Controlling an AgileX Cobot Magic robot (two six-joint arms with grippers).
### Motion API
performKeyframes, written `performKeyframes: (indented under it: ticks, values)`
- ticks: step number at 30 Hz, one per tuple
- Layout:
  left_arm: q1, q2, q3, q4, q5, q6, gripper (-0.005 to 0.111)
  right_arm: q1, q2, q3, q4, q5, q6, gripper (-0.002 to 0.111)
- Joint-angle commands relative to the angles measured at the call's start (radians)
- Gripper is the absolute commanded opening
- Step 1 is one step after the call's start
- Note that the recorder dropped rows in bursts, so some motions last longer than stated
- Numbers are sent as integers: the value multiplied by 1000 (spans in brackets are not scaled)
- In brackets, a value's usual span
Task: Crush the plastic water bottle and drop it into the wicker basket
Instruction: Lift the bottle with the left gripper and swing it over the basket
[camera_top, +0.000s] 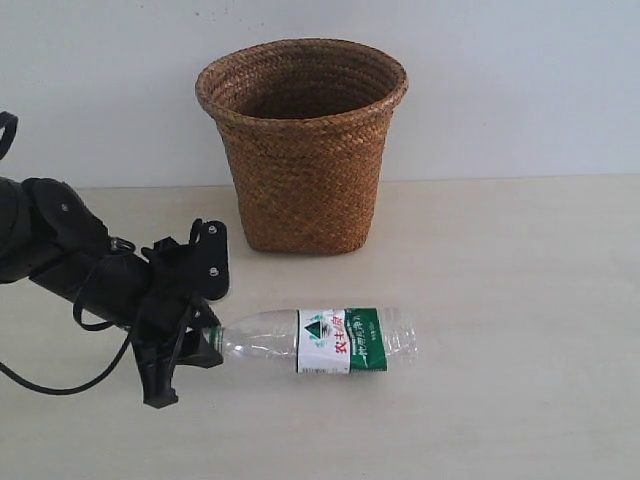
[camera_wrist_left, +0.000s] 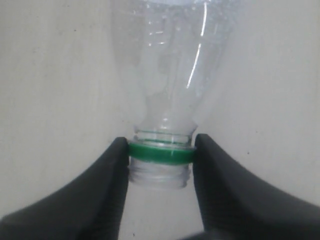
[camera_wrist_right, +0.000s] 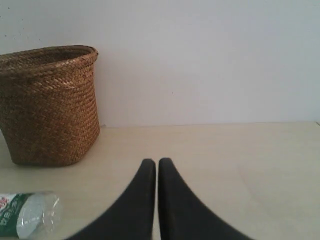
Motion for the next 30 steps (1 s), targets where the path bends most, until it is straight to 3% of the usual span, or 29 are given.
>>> performKeyframes:
  ticks: [1, 12, 16, 19, 25, 30]
  values:
    - [-3, -45, 0, -11, 11, -67, 4, -4, -7, -1, -11, 90, -5, 0]
    - [-3, -197, 0, -16, 263, -164, 4, -4, -7, -1, 5, 96, 34, 0]
    - [-3, -292, 0, -112, 316, -170, 4, -4, -7, -1, 5, 96, 34, 0]
    - [-3, -376, -9, -232, 285, -183, 4, -4, -7, -1, 5, 96, 34, 0]
    - [-3, -511, -69, -515, 68, -210, 4, -4, -7, -1, 5, 96, 34, 0]
    - [-3, -463, -218, -516, -59, -317, 4, -4, -7, -1, 5, 96, 34, 0]
